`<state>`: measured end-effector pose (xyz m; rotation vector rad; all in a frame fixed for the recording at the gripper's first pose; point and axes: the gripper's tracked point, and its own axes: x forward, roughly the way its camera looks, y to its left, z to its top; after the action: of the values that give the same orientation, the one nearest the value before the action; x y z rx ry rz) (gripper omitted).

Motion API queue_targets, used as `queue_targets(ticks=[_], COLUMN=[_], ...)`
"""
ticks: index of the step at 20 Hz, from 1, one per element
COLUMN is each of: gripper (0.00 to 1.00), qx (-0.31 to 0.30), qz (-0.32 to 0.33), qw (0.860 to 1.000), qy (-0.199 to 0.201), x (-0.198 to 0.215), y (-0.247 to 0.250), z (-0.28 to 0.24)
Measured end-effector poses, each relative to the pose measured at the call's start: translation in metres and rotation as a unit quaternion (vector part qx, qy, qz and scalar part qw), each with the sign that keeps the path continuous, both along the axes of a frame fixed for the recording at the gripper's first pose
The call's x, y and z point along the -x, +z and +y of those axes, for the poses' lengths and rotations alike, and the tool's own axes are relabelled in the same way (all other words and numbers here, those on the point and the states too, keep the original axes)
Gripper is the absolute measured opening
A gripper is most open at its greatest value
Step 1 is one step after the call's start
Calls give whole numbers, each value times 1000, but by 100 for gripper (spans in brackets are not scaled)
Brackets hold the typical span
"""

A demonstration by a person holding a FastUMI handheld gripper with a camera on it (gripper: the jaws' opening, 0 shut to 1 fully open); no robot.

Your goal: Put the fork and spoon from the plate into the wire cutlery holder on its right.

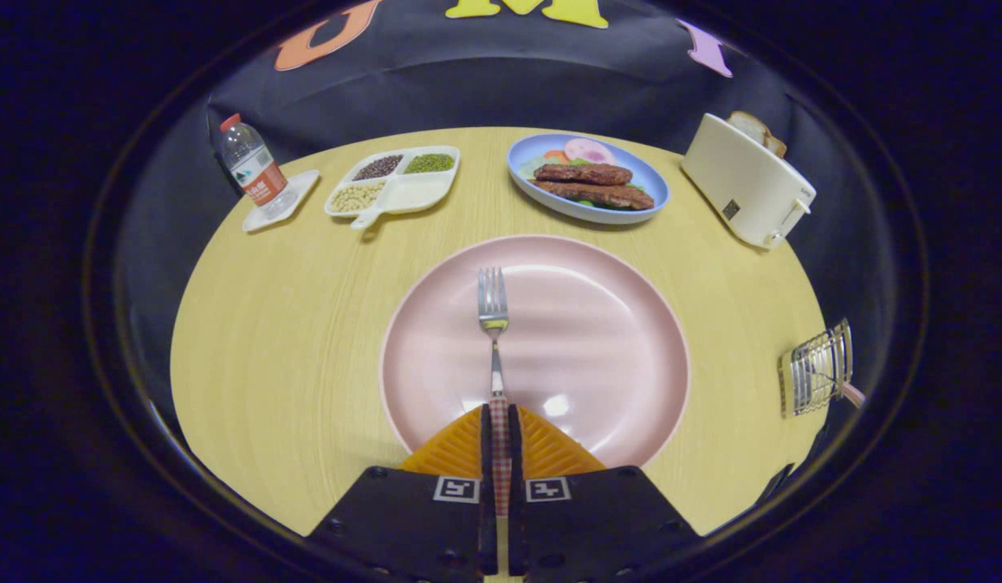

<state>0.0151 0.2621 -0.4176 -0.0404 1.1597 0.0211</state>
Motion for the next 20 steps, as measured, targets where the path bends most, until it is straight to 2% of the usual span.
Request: queue_targets(ticks=[2,5,11,14,20], gripper=[6,6,6,6,6], qx=[-5,1,-4,-17,-26], qz=[-10,-16,-31,-26,-30], qw=[1000,1000,999,999,998], qy=[15,17,40,32,41], x=[-1,6,19,30,43], y=[6,25,79,107,150], z=[-1,-13,-43,-66,-131])
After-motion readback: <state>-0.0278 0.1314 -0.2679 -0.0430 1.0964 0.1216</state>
